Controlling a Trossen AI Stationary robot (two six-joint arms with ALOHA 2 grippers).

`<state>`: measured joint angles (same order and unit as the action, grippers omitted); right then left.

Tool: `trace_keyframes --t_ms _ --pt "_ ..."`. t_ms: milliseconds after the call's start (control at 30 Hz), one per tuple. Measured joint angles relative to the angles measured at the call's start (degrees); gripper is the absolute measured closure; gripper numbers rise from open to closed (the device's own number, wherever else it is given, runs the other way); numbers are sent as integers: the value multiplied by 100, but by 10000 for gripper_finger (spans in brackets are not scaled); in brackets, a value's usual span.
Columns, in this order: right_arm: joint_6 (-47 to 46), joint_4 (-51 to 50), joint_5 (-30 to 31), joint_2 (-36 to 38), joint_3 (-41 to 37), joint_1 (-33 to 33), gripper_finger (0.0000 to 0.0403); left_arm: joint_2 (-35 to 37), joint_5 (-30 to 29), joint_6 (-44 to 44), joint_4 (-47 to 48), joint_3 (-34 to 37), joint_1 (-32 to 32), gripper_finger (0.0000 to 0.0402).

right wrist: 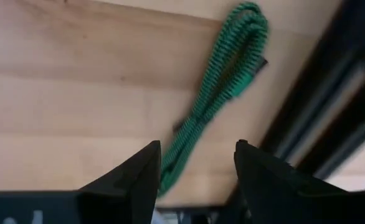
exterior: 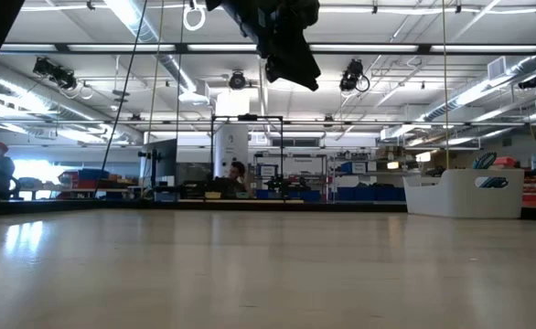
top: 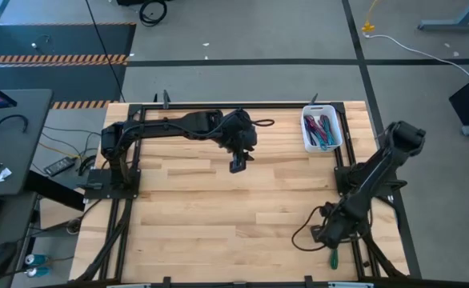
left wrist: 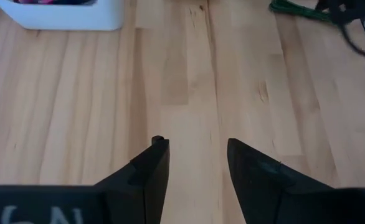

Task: Pick and place USB-C Cables
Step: Put the black green charger cable into the bin

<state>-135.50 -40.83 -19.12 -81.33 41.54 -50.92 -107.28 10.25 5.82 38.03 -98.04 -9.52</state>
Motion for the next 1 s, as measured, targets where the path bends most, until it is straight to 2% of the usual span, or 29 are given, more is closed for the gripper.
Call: trace_keyframes --t_ms 100,233,300,400,533,600,700,800,900,1000 --pt "0 545 1 -329 -238 2 195 0 144 -7 112 0 0 235" --pt "248 1214 -436 -647 -646 -24 205 -3 427 -59 136 0 6 235" --pt "389 1265 -458 -685 -718 -9 220 -3 506 -57 137 0 15 235" --pt "786 999 -40 -617 -717 133 271 -3 506 -40 138 0 42 235" --pt "1389 922 498 -442 -749 423 374 -3 542 -20 146 0 46 235" --pt "1588 987 960 -309 -743 603 382 -3 583 -22 170 0 46 235" --pt "1882 762 2137 -32 -486 851 383 -3 604 -22 266 0 46 235" --pt "2082 271 3225 417 132 1162 385 -3 611 -24 427 0 46 235" --pt "2436 -1188 4076 705 816 1630 385 -3 611 -24 490 0 47 235" --pt "3172 -2407 4764 986 1670 2329 385 -3 611 -26 493 0 48 235"
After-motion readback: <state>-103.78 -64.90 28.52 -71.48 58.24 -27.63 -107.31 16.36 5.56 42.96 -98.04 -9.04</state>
